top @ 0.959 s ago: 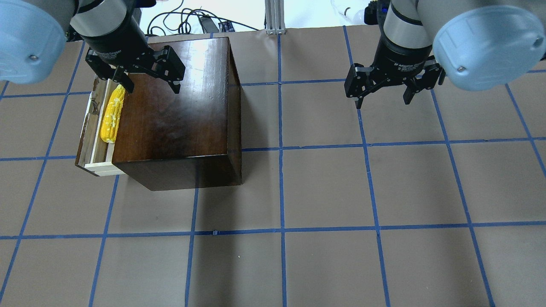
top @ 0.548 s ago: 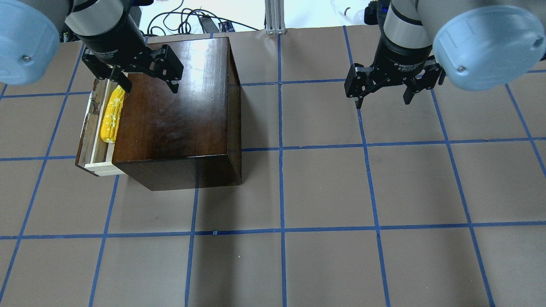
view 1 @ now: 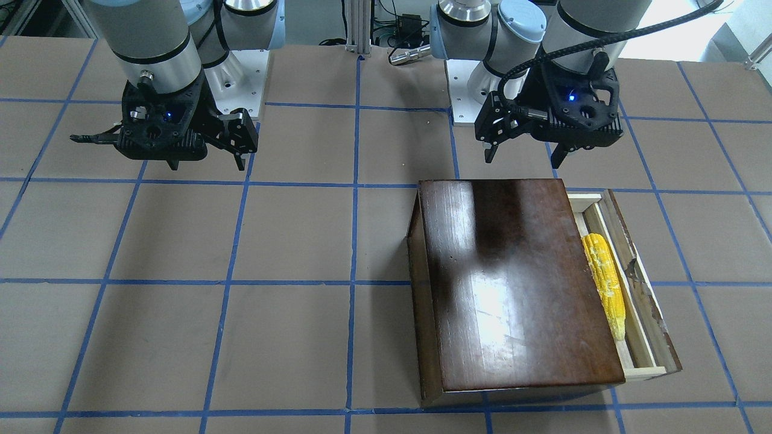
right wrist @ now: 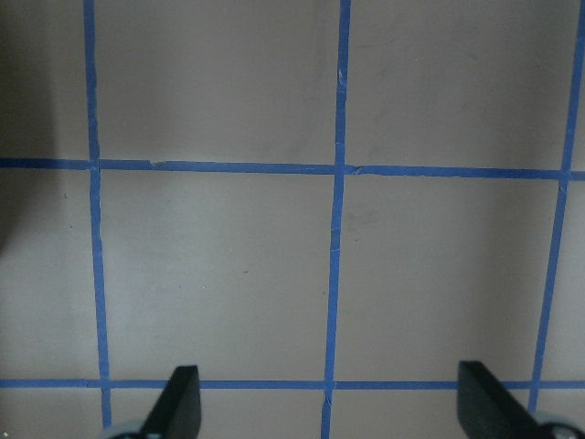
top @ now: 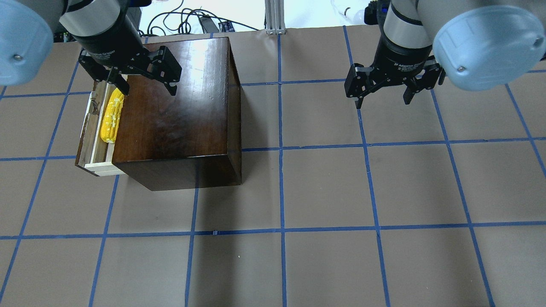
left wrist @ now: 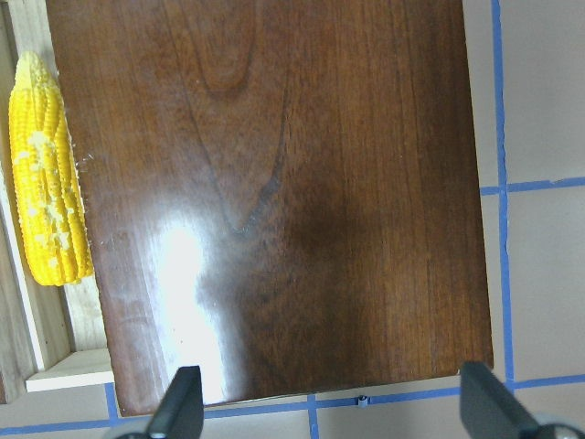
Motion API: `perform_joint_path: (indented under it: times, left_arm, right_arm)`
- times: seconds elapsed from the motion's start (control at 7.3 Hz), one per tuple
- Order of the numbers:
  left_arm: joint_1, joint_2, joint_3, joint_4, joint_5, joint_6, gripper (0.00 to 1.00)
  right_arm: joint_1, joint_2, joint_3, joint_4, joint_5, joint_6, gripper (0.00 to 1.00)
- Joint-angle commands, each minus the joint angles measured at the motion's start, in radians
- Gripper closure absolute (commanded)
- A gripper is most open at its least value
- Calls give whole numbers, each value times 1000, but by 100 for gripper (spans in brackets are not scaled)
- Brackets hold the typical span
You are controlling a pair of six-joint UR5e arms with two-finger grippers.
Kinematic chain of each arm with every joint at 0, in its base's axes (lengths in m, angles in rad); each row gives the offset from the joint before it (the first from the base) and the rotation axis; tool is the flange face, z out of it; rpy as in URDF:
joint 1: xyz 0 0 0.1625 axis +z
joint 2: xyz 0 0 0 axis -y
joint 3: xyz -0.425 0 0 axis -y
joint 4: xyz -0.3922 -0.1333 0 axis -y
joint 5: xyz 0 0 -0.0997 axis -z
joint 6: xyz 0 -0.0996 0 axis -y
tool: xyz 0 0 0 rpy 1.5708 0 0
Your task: Open drawer and put corn inside
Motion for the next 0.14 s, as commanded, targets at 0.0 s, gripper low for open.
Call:
perform_joint_path:
  times: [0.0]
  left_arm:
    - [0,1,1,-1,0,0,0]
  right_arm:
    - [0,0,0,0,0,0,0]
